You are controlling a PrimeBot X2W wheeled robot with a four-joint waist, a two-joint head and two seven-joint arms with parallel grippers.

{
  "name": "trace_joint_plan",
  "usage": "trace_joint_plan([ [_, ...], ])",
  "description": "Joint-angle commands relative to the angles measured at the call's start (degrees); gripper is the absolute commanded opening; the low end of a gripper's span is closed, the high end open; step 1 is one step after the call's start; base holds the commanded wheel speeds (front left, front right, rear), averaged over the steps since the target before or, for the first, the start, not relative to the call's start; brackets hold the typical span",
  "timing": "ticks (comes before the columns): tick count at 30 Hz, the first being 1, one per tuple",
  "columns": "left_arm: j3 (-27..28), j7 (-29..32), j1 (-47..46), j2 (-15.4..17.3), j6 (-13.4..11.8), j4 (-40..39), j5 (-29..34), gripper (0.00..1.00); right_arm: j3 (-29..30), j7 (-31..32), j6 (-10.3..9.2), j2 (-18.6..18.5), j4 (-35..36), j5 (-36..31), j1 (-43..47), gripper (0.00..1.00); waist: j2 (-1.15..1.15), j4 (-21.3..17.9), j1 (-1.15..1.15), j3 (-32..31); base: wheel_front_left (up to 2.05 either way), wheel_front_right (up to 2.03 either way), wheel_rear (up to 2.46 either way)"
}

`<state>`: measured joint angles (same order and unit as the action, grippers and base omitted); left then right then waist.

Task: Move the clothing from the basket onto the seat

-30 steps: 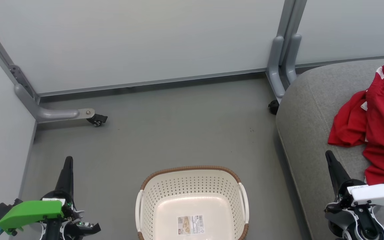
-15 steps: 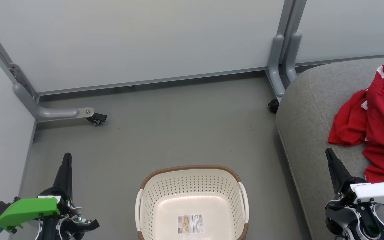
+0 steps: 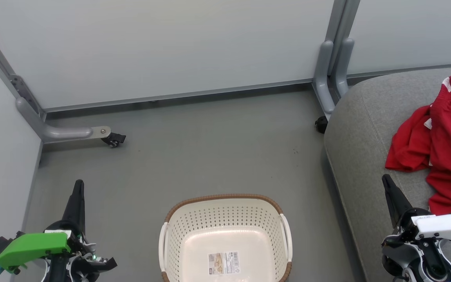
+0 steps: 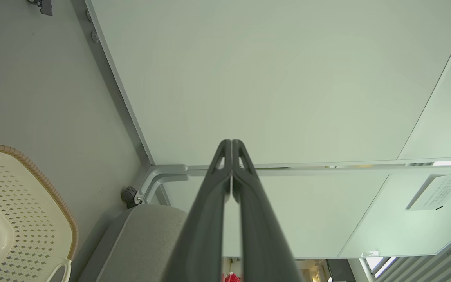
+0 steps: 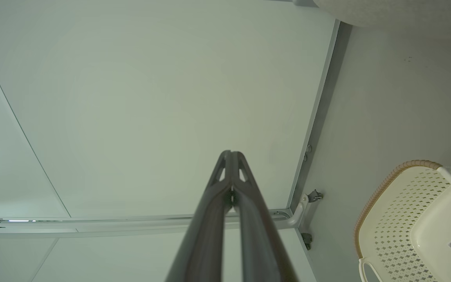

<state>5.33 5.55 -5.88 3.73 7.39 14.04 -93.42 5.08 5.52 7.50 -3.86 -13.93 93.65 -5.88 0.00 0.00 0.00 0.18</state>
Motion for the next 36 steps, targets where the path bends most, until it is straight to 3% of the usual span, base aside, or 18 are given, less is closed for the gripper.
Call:
trace_joint_plan([
  [1, 0.2, 0.3, -0.6, 0.0, 0.2, 0.0, 0.1, 0.00, 0.2, 0.1, -0.02, 0.0, -0.2, -0.2, -0.5, 0.00, 0.00, 0.0, 0.00, 0.0, 0.00, 0.00, 0.00],
  [36, 0.7, 0.6, -0.7, -0.3, 0.2, 0.1, 0.6, 0.00, 0.7, 0.6, -0.02, 0.3, -0.2, -0.7, -0.6, 0.00, 0.00, 0.0, 0.00, 0.0, 0.00, 0.00, 0.00],
])
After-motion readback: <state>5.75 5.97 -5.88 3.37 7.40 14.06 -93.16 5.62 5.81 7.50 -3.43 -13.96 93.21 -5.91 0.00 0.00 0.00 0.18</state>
